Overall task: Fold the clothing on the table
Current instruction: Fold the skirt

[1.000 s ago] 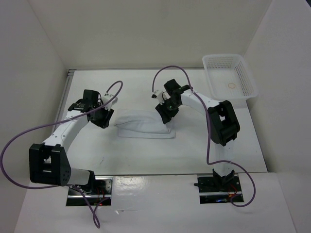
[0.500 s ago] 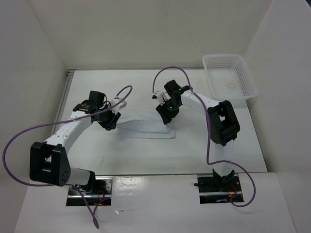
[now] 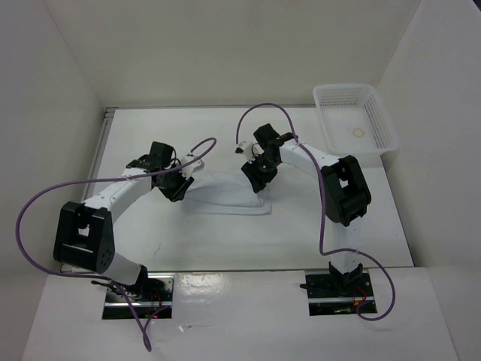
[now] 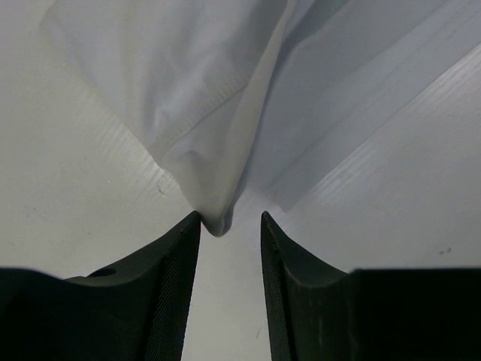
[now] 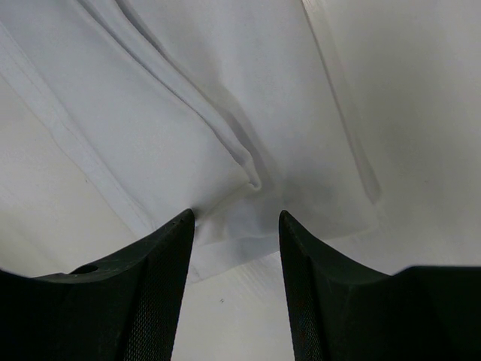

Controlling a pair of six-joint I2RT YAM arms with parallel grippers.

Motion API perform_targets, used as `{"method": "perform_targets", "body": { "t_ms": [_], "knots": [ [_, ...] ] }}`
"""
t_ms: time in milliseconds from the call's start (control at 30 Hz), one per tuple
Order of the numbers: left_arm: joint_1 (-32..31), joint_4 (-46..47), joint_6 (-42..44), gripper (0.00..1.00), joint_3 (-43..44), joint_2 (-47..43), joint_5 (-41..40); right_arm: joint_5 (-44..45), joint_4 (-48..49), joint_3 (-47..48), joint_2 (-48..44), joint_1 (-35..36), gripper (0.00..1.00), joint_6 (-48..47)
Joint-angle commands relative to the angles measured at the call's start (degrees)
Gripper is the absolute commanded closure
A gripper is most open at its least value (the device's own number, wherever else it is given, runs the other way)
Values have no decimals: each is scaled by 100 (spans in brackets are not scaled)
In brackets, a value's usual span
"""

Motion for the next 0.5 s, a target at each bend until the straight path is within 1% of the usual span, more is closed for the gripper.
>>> {"method": "perform_targets", "body": {
  "t_ms": [0, 67, 200, 267, 300, 333, 400, 433, 467],
  "knots": [
    [-23, 259, 215, 55, 118, 162, -130, 18, -6, 136, -108, -10, 46, 29],
    [-23, 312, 215, 58, 118, 223, -200, 18, -6, 136, -108, -10, 46, 29],
    [-23, 365, 277, 59, 118, 277, -253, 18, -6, 136, -108, -10, 46, 29],
    [-23, 365, 277, 64, 118, 329, -306, 18, -6, 136, -56, -10, 46, 29],
    [-23, 365, 277, 69, 179, 382, -306, 18, -6, 136, -55, -10, 46, 29],
    [-23, 365, 277, 72, 180, 382, -306, 18, -6, 136, -55, -10, 46, 29],
    [-23, 365, 277, 80, 241, 452, -306, 18, -59, 136, -55, -10, 49, 29],
    [-23, 365, 277, 88, 294, 452, -306, -35, -59, 136, -55, -10, 51, 29],
    [-23, 365, 225, 91, 294, 513, -254, -35, -59, 189, -55, -10, 57, 29]
  ]
}}
